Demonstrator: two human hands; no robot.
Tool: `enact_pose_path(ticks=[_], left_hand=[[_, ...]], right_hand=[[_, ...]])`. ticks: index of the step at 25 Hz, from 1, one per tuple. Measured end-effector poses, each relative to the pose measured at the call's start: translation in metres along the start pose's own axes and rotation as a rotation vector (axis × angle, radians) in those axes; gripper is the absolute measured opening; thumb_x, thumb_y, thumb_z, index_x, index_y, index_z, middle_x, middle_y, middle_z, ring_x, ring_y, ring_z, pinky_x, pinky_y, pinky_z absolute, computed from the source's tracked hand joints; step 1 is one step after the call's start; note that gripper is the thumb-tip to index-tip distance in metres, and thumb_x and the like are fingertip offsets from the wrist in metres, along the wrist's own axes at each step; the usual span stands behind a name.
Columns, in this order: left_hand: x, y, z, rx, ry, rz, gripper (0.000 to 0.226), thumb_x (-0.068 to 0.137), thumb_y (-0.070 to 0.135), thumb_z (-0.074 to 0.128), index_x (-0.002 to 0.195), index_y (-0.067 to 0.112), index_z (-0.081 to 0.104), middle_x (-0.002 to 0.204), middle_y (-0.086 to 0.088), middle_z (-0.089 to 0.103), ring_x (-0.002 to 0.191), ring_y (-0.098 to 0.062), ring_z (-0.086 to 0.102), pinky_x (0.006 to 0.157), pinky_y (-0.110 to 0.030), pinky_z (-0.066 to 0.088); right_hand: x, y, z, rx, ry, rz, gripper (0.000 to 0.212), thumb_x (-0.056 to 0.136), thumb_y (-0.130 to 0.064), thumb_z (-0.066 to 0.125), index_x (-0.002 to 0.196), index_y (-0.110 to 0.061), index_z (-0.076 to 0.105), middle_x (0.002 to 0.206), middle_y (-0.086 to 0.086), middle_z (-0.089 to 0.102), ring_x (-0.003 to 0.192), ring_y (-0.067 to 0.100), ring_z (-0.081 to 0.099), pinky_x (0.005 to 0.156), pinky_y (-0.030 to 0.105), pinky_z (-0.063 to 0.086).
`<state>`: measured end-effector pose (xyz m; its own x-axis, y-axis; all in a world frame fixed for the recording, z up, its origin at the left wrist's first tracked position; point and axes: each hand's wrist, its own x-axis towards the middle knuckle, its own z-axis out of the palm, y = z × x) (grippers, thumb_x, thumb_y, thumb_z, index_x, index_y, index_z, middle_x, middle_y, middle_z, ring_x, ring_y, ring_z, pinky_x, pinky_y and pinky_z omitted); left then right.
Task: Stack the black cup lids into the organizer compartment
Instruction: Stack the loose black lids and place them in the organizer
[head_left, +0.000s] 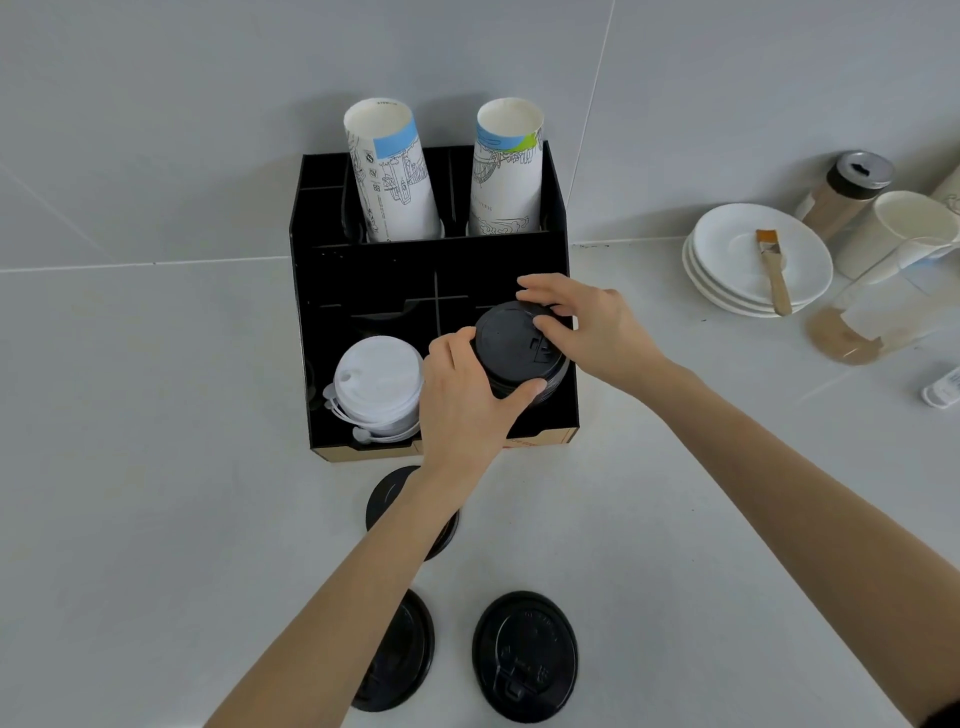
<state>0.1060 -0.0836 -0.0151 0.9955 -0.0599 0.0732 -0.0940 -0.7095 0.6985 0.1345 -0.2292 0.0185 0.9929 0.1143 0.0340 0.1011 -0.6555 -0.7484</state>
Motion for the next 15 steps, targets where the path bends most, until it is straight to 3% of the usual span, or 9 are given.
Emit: enact_pose_path(ticks=[8, 12, 15], left_hand=[[-0.0009, 0.0045, 0.0058, 0.004, 0.013, -0.01, 0.072, 0.068, 0.038, 0.071, 0.121, 0.004, 0.036, 0.122, -0.016, 0.041, 0.111, -0.026, 0.042, 0.085, -0.036, 0.045], [0.0002, 0.0036, 0.0044, 0.026, -0.013, -0.017, 0.073, 0.069, 0.039, 0.07, 0.122, 0.004, 0.035, 0.123, -0.016, 0.04, 0.112, -0.027, 0.042, 0.085, -0.039, 0.046], [0.0019, 0.0026, 0.0023, 0.046, -0.041, -0.006, 0.075, 0.069, 0.04, 0.07, 0.123, 0.004, 0.033, 0.124, -0.016, 0.04, 0.112, -0.028, 0.042, 0.087, -0.039, 0.046]], right_hand=[[-0.0058, 0.007, 0.0009, -0.062, 0.091, -0.009, 0.03, 0.084, -0.003, 0.054, 0.112, -0.01, 0.057, 0.114, 0.009, 0.065, 0.095, 0.006, 0.049, 0.077, -0.01, 0.028], [-0.006, 0.007, 0.0049, -0.114, 0.117, -0.021, 0.024, 0.084, -0.003, 0.053, 0.107, -0.007, 0.061, 0.113, 0.011, 0.065, 0.102, 0.02, 0.059, 0.086, 0.005, 0.033], [-0.0077, 0.0062, 0.0063, -0.135, 0.12, -0.025, 0.024, 0.085, -0.003, 0.052, 0.107, -0.007, 0.061, 0.117, 0.011, 0.063, 0.106, 0.022, 0.058, 0.088, 0.009, 0.033]])
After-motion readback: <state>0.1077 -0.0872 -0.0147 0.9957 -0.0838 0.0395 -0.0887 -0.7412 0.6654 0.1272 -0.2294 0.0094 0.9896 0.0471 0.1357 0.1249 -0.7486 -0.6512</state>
